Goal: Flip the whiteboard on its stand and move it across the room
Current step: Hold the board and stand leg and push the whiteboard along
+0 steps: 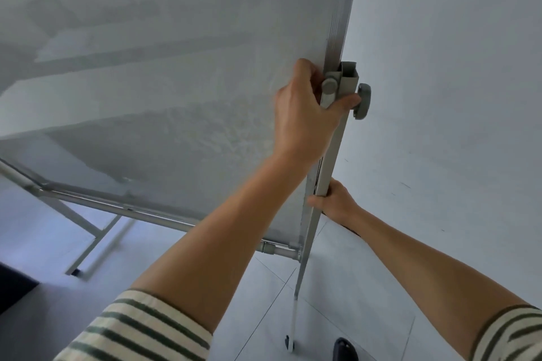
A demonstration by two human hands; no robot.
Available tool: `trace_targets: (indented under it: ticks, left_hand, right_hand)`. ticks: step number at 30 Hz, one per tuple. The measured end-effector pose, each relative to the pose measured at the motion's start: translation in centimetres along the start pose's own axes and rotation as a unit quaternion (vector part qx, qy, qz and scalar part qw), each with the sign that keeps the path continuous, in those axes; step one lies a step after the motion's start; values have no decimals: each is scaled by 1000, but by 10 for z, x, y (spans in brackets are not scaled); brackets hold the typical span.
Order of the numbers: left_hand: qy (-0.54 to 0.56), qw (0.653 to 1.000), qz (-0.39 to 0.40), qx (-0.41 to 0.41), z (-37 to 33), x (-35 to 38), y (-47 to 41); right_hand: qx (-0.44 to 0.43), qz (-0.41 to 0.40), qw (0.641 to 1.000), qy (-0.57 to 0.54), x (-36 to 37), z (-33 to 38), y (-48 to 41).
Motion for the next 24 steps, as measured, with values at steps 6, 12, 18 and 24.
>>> trace_targets:
  ticks: [6, 12, 18, 24]
  left_hand:
    - [-1, 1000, 20, 4, -34, 12, 44]
    - [-18, 1000, 13, -14, -68, 28, 85]
    - [-29, 999, -42, -15, -111, 64, 143]
    - [-28, 998, -53, -18, -157, 108, 198]
  right_hand:
    - [0, -12, 1000, -8, -16, -23, 51]
    - [-11, 4, 1000, 10, -39, -48, 89]
    - [-43, 32, 998, 13, -76, -82, 134]
    - [-49, 30, 998, 11, -123, -121, 193]
Point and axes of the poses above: each hand's wrist, its own y-axis away from the middle knuckle, its own x-axis out of the palm, z = x × y, the point moved 6 cm from there along -y, towards the middle knuckle, and after that the axes turned 1 degree about -z, right-handed, at the moved point
